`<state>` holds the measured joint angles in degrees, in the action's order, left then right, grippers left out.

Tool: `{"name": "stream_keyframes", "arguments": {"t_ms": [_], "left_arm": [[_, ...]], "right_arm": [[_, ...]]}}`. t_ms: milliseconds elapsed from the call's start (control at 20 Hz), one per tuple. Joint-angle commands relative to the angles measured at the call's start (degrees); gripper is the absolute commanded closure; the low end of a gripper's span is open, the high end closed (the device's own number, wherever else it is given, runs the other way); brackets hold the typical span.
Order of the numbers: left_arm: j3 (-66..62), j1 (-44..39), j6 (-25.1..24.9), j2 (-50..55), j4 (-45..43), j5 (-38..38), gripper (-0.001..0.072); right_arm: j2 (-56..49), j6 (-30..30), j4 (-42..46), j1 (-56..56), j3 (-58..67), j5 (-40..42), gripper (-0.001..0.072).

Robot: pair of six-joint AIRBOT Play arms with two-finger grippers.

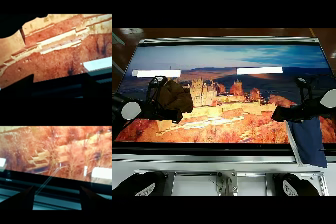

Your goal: Fold the shirts.

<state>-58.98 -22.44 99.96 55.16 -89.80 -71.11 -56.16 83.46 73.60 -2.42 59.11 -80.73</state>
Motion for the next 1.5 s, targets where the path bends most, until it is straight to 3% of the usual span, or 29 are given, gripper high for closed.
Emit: {"name": "stream_keyframes", "arguments": {"t_ms": [0, 900, 1450], "left_arm": [[0.0, 0.04, -0.02, -0.04, 0.0, 0.0, 0.0011], [0.0, 0.04, 0.24, -0.02, 0.28, 0.66, 0.0011], [-0.02, 0.04, 0.22, 0.61, -0.68, 16.52, 0.0015]], "right_arm": [[0.02, 0.0, -0.02, 0.02, -0.02, -0.02, 0.0047], [0.02, 0.02, -0.04, 0.02, -0.02, 0.13, 0.0047], [0.02, -0.09, -2.16, 0.02, -0.02, 2.34, 0.0047]]}}
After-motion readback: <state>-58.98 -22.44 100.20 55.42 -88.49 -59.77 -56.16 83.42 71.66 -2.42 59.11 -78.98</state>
